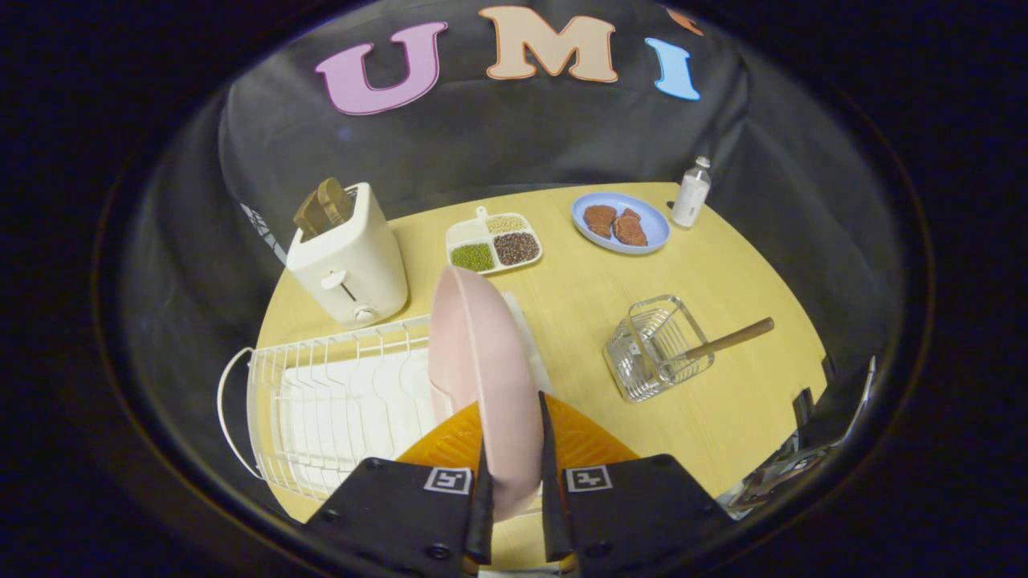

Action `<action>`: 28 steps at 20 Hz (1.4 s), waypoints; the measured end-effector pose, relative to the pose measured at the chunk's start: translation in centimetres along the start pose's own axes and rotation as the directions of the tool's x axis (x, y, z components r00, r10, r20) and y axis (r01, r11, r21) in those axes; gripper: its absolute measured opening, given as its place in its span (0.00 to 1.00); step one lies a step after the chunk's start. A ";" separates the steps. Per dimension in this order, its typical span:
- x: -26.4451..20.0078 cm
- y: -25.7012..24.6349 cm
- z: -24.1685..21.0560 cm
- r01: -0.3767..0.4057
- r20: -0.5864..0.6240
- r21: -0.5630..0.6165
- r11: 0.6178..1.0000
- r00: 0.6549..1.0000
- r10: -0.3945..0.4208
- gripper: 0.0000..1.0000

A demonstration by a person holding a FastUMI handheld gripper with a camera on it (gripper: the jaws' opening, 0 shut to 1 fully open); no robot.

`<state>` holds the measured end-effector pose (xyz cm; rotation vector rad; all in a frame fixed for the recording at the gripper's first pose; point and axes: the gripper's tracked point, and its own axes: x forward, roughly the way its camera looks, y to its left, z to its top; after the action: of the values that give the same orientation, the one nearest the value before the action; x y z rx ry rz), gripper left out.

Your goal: Take the plate from the dish rack, then take the spoon from the basket and place it into the plate.

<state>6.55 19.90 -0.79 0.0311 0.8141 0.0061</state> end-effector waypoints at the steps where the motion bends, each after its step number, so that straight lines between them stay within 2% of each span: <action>1: 0.0 -0.1 -0.2 0.006 -0.003 -0.001 1.000 1.000 -0.006 0.28; 17: -1.7 1.4 2.1 0.061 0.037 -0.123 0.991 0.998 -0.057 0.27; 21: -2.6 0.8 3.3 0.124 0.076 -0.137 0.983 0.991 -0.114 0.27; 22: -3.2 0.9 4.0 0.131 0.097 -0.127 0.983 0.988 -0.120 0.27; 25: -5.9 2.5 5.7 0.035 0.169 -0.046 0.998 0.985 -0.027 0.26; 28: -8.8 0.1 5.9 0.055 0.220 -0.003 0.999 0.974 -0.053 0.26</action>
<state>4.83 19.66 9.69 0.0015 0.5927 -0.0442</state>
